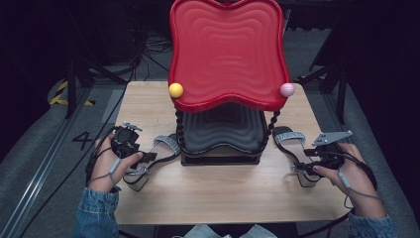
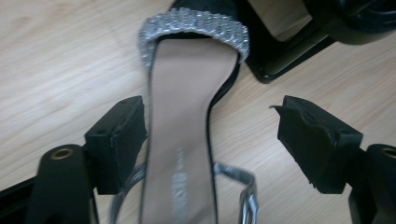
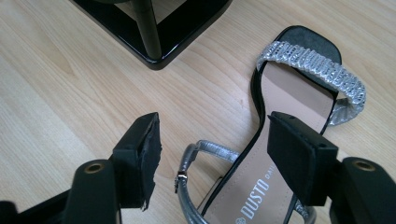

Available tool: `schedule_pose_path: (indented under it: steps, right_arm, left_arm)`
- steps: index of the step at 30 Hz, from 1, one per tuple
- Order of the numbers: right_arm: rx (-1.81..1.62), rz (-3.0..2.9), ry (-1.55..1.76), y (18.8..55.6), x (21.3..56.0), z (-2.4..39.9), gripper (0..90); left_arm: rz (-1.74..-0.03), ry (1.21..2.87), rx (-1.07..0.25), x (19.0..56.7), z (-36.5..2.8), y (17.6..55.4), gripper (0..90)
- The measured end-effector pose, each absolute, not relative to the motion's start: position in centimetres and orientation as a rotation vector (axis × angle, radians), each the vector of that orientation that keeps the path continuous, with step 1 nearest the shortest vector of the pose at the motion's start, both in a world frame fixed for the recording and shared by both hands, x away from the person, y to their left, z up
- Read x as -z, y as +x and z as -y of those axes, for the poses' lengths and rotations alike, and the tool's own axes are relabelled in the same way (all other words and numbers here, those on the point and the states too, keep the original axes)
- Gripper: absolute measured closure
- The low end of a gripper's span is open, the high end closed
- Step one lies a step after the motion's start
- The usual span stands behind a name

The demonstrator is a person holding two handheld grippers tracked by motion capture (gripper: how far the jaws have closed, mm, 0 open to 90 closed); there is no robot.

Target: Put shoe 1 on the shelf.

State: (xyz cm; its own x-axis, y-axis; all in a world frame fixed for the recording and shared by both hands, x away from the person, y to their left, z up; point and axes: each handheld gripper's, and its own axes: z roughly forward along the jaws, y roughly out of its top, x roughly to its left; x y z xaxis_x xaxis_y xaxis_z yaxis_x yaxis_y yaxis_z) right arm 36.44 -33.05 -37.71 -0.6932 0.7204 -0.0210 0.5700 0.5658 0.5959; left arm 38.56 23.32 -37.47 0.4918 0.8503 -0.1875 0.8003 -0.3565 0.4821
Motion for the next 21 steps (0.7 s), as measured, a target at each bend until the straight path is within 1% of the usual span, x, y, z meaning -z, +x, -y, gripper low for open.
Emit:
schedule_pose_path:
  steps: [3, 6, 8, 12, 13, 15, 21]
  right_arm:
    - [-0.826, -2.543, 1.068, 36.4, 37.8, 33.0, 34.9]
    - [-0.826, -2.545, 1.070, 36.4, 37.9, 33.0, 34.8]
    - [-0.825, -2.544, 1.068, 36.4, 37.9, 33.0, 34.8]
    - [-0.827, -2.550, 1.064, 36.4, 38.0, 32.9, 34.8]
    - [-0.824, -2.560, 1.062, 36.5, 38.1, 32.9, 34.9]
    - [-0.816, -2.565, 1.062, 36.5, 38.2, 32.8, 34.9]
    - [-0.813, -2.576, 1.057, 36.5, 38.3, 32.5, 34.9]
  left_arm:
    - [-1.376, 2.230, -0.112, 38.1, -23.1, 39.2, 23.6]
    - [-1.407, 2.279, -0.106, 39.2, -22.7, 40.2, 22.7]
    - [-1.384, 2.324, -0.072, 39.8, -22.5, 40.6, 23.5]
    - [-1.408, 2.316, -0.040, 40.6, -22.7, 41.1, 23.3]
    - [-1.439, 2.343, -0.049, 41.0, -22.7, 41.5, 24.4]
    - [-1.448, 2.381, -0.037, 41.5, -22.6, 41.7, 23.5]
    - [-1.425, 2.449, -0.017, 42.3, -22.0, 42.1, 23.7]
